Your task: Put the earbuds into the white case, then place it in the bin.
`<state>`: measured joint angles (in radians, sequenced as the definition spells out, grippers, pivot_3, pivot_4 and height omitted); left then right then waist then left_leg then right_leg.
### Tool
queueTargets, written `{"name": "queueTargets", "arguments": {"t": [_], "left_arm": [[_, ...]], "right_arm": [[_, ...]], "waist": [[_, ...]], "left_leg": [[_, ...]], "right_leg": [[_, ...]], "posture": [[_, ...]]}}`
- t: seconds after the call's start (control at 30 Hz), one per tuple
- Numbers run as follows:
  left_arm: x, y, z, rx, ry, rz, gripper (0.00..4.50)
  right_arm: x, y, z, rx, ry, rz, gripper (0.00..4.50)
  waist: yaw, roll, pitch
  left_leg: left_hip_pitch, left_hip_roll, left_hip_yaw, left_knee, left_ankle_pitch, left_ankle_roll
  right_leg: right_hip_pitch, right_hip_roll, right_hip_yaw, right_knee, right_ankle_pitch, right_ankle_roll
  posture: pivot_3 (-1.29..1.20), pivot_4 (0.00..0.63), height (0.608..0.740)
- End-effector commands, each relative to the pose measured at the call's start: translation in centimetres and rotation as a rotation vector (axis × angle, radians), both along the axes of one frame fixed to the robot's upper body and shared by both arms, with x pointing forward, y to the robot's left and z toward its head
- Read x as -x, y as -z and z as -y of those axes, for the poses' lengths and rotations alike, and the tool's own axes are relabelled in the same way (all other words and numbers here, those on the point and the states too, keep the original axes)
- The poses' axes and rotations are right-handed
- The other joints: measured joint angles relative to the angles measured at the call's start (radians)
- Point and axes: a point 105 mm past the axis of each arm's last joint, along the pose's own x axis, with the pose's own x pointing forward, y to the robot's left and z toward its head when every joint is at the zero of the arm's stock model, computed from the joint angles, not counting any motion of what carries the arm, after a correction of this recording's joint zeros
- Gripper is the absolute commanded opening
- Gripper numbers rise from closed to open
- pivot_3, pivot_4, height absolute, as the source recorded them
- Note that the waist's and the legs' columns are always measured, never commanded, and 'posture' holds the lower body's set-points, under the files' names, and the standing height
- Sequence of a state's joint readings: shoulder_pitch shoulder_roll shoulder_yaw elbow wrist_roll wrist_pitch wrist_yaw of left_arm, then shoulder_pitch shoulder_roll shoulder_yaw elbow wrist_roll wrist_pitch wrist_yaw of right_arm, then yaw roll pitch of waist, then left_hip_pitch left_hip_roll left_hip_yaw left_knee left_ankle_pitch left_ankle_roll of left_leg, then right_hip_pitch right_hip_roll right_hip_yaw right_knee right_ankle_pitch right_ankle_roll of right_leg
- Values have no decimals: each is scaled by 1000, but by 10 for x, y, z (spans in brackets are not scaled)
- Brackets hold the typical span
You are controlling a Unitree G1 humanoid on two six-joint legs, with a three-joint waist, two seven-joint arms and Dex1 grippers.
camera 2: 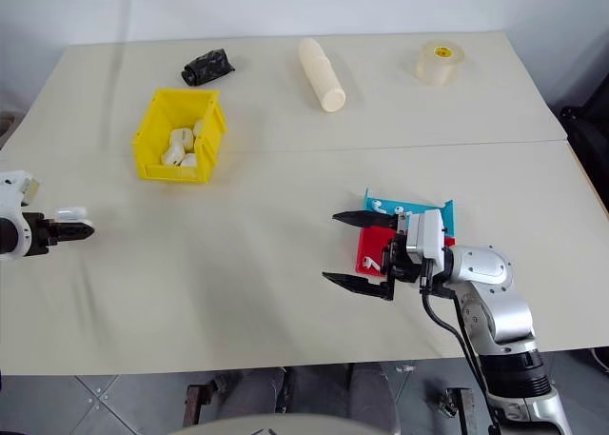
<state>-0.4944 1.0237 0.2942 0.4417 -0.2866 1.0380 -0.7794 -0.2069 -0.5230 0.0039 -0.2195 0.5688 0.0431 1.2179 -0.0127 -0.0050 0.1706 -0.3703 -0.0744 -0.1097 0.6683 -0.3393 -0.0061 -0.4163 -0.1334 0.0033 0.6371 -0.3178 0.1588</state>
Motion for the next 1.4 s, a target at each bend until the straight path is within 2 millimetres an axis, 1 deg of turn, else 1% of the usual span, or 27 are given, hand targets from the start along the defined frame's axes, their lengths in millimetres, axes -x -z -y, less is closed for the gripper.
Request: {"name": "queueTargets", "arguments": {"t": [0.03,0.07,0.1,0.17,0.2,0.23,0.3,0.37,0.47,0.57,0.6,0.73,0.77,0.87,0.93,1.1,1.27,1.4], "left_arm": [[9,-43,33,26,262,307,2756],[16,-47,43,43,327,370,2756],[23,-52,57,74,402,464,2756],[36,-59,77,118,490,594,2756],[39,-59,81,127,504,622,2756],[40,-60,90,143,529,662,2756],[43,-59,111,136,613,722,2756],[45,-60,137,140,706,824,2756],[43,-53,173,153,810,903,2756],[47,-38,202,154,923,950,2756],[49,-35,210,156,952,972,2756],[49,-28,251,246,1023,1066,2756],[51,-28,262,269,1054,1087,2756],[64,-25,285,344,1204,1136,2756],[64,-24,294,389,1237,1142,2756],[72,-33,311,526,1357,1243,2756],[74,-36,315,588,1419,1265,2756],[72,-34,314,596,1452,1245,2756]], "right_arm": [[2,-2,4,4,-2,21,4500],[1,-2,5,6,1,20,4500],[1,-2,7,11,5,18,4500],[0,-1,11,21,14,13,4500],[0,-1,12,24,16,12,4500],[1,-1,13,29,20,10,4500],[1,0,17,41,31,8,4500],[3,0,23,53,57,9,4500],[4,-1,36,67,123,14,4500],[9,-2,47,80,186,17,4500],[10,-3,51,83,203,18,4500],[23,-5,73,123,311,13,4500],[27,-6,78,137,337,11,4500],[38,-9,93,173,411,1,4500],[46,-10,101,196,450,-10,4500],[66,-9,118,282,556,-77,4500],[75,1,129,414,656,-223,4500],[75,9,126,541,660,-328,4500]], "waist": [[0,0,0],[-1,0,0],[0,0,0],[4,0,0],[6,0,0],[8,0,0],[14,0,0],[17,0,0],[25,0,0],[31,0,0],[31,0,0],[36,0,0],[38,0,0],[40,0,0],[41,0,0],[40,0,0],[38,0,0],[39,0,0]], "left_leg": [[0,0,0,0,0,0],[0,0,0,0,0,0],[0,1,0,0,0,0],[0,1,1,0,0,0],[0,1,1,0,0,0],[0,2,1,0,0,0],[1,2,1,0,0,0],[1,1,1,1,0,0],[1,0,1,2,0,0],[1,0,2,2,-1,1],[1,0,2,2,0,1],[2,1,5,1,0,1],[2,1,5,1,0,1],[2,1,6,3,-1,2],[2,0,6,3,-1,2],[2,1,7,3,-1,2],[3,1,8,3,-2,3],[3,1,8,4,-2,3]], "right_leg": [[0,-1,0,0,0,0],[1,0,0,-2,0,0],[1,0,0,-2,0,0],[2,0,0,-5,0,0],[3,0,-1,-7,0,0],[3,0,-1,-10,0,0],[4,0,-1,-10,0,0],[5,0,-1,-10,0,0],[5,-1,-1,-11,1,0],[5,-1,-1,-11,1,1],[5,0,-1,-11,1,1],[5,0,0,-12,1,1],[5,0,0,-12,1,1],[6,0,0,-12,1,2],[6,0,0,-12,1,2],[6,1,1,-12,1,2],[7,2,1,-13,1,2],[7,2,2,-12,1,2]], "posture": [[0,150,740],[0,150,740],[0,150,740],[0,150,740],[0,150,740],[0,150,740],[0,150,740],[0,150,740],[0,150,740],[0,150,740],[0,150,740],[0,150,740],[0,150,740],[0,150,740],[0,150,740],[0,150,740],[0,150,740],[0,150,740]]}}
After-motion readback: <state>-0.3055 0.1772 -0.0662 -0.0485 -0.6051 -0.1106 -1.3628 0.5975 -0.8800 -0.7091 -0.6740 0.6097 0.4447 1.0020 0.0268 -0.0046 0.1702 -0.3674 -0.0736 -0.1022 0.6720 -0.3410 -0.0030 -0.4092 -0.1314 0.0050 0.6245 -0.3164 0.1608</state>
